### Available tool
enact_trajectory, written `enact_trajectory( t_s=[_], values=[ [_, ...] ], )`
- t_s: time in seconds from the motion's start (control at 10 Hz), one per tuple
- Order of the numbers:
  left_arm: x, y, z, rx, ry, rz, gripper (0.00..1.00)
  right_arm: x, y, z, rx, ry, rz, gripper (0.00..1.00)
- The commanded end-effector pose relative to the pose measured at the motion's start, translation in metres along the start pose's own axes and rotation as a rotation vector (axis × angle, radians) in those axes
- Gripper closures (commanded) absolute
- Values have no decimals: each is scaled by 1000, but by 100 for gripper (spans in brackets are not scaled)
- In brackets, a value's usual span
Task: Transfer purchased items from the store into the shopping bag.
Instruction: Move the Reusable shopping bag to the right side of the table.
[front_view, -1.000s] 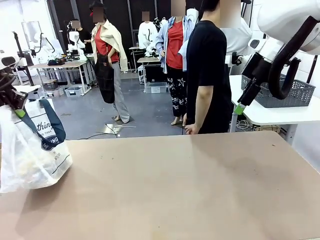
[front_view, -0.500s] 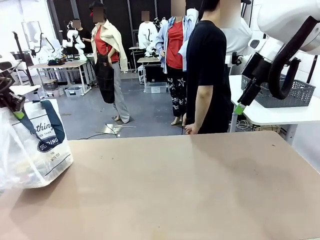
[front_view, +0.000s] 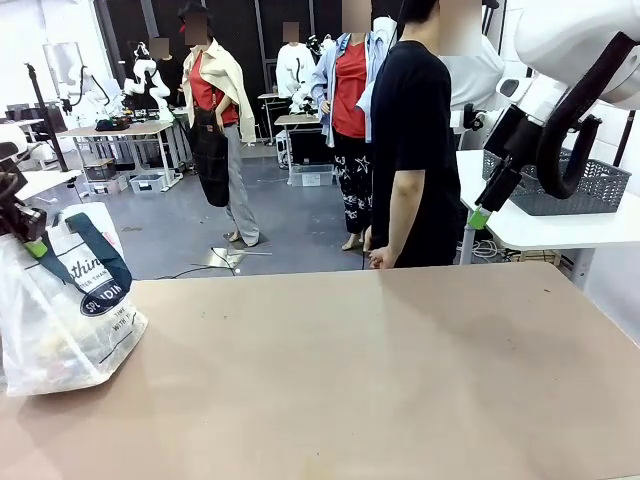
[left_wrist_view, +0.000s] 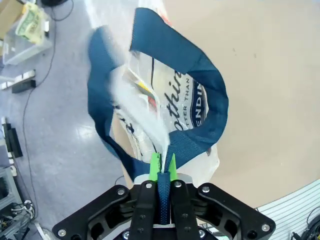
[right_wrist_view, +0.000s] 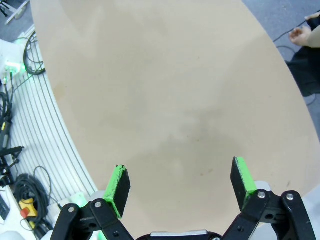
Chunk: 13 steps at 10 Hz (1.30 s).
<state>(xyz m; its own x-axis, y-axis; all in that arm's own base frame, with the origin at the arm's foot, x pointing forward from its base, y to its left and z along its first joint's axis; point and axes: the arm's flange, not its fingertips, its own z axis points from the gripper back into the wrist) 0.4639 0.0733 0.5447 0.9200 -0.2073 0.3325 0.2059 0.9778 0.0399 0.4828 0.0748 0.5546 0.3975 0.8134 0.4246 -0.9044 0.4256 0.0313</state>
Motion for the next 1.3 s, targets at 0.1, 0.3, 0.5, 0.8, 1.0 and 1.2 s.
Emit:
enact_trajectory(
  t_s=[0.1,0.3,0.5,0.8,1.0,1.2],
  values=[
    [-10,-3,8,-25,21,-26,52,1,-1,1,9,2,-1,0],
    [-13,-13,19,-25,25,-43,12,1,-1,1,9,2,-1,0],
    [-16,-23,31,-11,28,-57,0,1,-1,1,9,2,-1,0],
    [-15,-32,41,-11,23,-63,0,1,-1,1,9,2,-1,0],
    [-17,-35,42,-3,28,-60,0,1,-1,1,9,2,-1,0],
    [-19,-36,43,-7,31,-58,0,1,-1,1,9,2,-1,0]
  ],
)
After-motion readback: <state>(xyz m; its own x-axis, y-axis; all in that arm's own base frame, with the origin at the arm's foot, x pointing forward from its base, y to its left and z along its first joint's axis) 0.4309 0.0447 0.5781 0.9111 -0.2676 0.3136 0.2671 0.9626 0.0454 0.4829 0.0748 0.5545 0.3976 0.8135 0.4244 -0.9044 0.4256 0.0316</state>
